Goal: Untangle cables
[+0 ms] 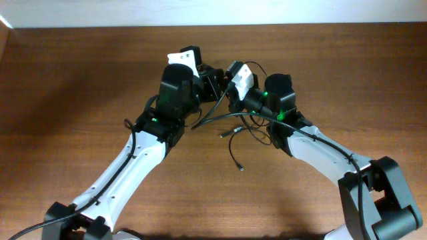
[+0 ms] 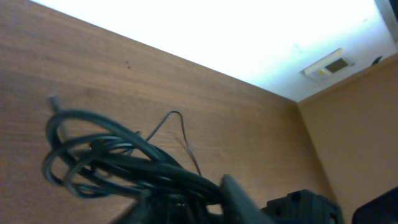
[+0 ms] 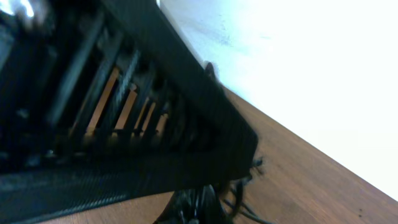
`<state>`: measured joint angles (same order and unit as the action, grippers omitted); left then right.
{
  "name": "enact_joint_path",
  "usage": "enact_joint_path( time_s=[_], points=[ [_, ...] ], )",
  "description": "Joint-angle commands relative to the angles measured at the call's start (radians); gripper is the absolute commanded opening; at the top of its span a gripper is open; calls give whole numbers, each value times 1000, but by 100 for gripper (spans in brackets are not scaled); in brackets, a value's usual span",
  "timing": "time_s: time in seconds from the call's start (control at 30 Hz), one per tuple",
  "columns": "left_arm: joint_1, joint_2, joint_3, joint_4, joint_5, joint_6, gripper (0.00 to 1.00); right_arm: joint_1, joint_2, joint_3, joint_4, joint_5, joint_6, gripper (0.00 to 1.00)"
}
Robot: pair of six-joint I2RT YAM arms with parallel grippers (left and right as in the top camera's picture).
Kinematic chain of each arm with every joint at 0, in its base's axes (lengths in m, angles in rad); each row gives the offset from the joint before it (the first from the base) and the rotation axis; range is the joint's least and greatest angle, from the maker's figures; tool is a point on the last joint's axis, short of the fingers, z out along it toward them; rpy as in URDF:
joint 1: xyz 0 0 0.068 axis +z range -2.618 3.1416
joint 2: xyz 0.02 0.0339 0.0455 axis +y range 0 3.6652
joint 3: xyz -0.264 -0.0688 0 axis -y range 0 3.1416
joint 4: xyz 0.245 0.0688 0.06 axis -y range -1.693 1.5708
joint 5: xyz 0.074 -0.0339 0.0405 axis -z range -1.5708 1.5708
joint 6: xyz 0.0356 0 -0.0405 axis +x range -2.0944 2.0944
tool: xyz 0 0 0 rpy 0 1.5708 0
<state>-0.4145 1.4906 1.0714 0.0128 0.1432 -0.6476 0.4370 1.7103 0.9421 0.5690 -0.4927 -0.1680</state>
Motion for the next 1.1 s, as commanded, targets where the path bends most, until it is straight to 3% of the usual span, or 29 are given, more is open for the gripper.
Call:
enact_joint_path(
  time_s=[0.0,0.03,0.2,0.3,0.43,0.5,0.57,0.67,0.7,0.77,0.83,0.97,1.07],
  points=[
    [-2,-13,5,2,-10,0,5,9,-2,6,7,-21,-12,4],
    [-2,-13,5,2,-10,0,0,9,-2,6,5,-20,-12,4],
    [-2,-13,5,2,-10,1,0,7,-2,6,-3,40,-11,4],
    [-2,-13,5,1,-6,68,0,5,-3,6,-3,99,-11,7],
    [42,-13,5,-10,-6,148,0,-14,-6,6,-3,105,5,76],
    [113,-13,5,-38,-5,263,0,-37,-22,6,-3,93,63,88],
    [162,-13,5,-50,24,393,0,-60,-42,6,-3,50,72,92],
    [259,-13,5,-50,317,616,0,-121,-73,6,-4,-69,71,96],
    [300,-13,5,-51,565,734,0,-170,-77,6,-4,-167,72,96],
    [319,-13,5,-52,871,924,0,-236,-77,6,-4,-311,72,96],
    [331,-13,5,-51,1155,1079,0,-357,-77,6,7,-585,145,99],
    [332,-13,5,-52,1315,1124,0,-555,-77,6,42,-1052,184,99],
    [315,-13,5,-51,1431,1176,0,-614,-77,6,41,-1060,230,99]
  ],
)
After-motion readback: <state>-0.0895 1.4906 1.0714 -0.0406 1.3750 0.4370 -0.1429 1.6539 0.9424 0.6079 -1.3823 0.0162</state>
